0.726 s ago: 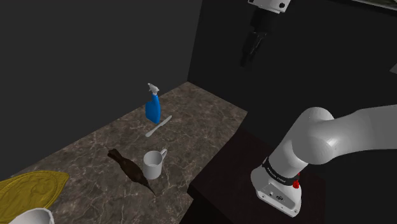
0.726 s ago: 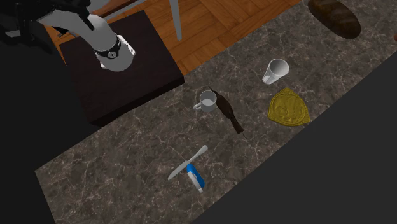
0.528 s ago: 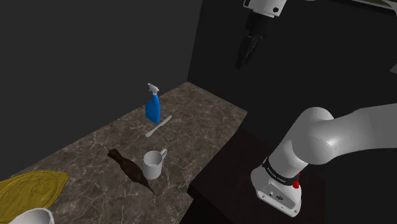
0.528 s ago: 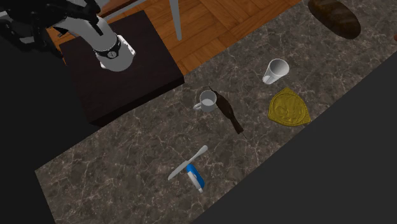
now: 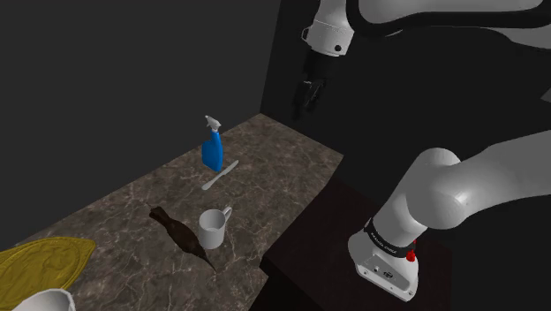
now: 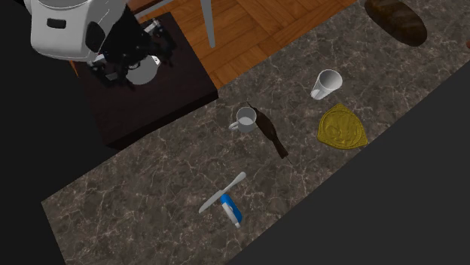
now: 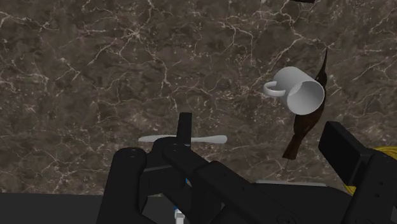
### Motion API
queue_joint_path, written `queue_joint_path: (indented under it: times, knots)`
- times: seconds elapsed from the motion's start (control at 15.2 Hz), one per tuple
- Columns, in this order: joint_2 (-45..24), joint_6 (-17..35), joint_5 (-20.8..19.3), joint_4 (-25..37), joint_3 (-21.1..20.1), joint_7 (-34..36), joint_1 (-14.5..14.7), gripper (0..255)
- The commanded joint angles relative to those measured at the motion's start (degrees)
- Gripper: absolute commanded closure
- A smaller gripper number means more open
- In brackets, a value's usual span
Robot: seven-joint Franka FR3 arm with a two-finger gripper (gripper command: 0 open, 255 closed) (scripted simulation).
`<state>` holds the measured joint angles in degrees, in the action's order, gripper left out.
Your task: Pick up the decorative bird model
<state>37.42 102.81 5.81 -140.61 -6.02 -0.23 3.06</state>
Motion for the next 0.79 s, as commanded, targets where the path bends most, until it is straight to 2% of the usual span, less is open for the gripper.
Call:
queue_joint_path:
  times: [0.0, 0.4, 0.73]
  knots:
    - [-2.27, 3.44, 0.87, -1.17, -1.56, 1.48, 0.59, 0]
    - [-11.97, 13.67, 2.52, -1.94, -6.22, 5.93, 2.03, 0]
    - [-21.79, 21.71, 2.30, -0.41, -9.92, 10.10, 2.76, 0]
